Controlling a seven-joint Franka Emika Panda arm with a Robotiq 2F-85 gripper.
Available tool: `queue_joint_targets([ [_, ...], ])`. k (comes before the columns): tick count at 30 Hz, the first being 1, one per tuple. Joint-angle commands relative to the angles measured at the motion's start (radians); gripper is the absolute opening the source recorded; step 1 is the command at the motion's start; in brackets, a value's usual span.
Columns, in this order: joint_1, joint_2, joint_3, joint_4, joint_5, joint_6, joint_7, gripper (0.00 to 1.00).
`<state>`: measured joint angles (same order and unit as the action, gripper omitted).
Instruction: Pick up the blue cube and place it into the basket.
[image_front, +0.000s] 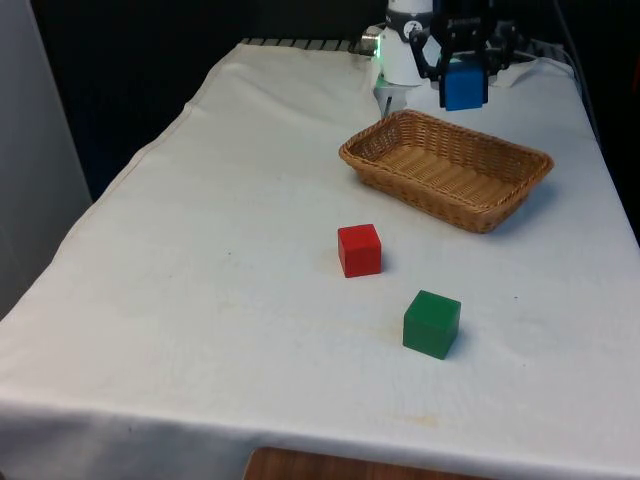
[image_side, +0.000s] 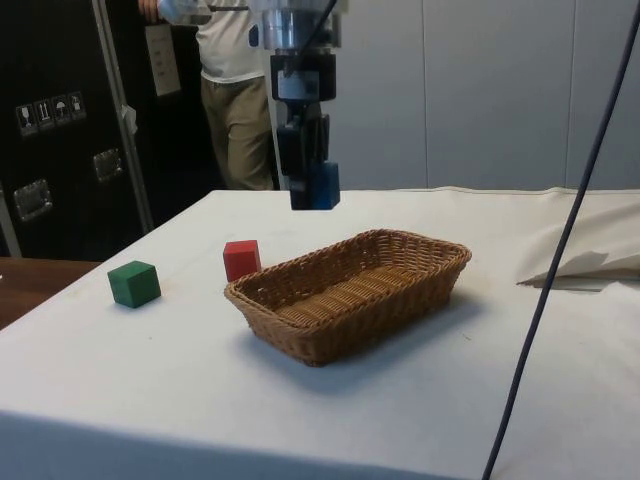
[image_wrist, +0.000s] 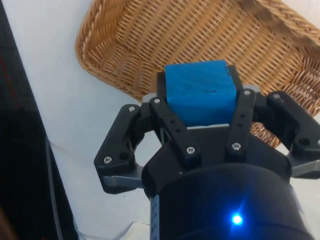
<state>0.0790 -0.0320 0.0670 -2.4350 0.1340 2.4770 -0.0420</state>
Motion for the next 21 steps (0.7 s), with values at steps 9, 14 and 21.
queue_joint_targets([
  [9,-0.002,0.017,-0.001,-0.025,-0.009,0.031,0.002,0.00],
  [14,0.000,0.025,0.000,-0.041,-0.004,0.054,0.002,0.00],
  [21,0.001,0.056,0.012,-0.066,-0.010,0.111,0.018,0.00],
])
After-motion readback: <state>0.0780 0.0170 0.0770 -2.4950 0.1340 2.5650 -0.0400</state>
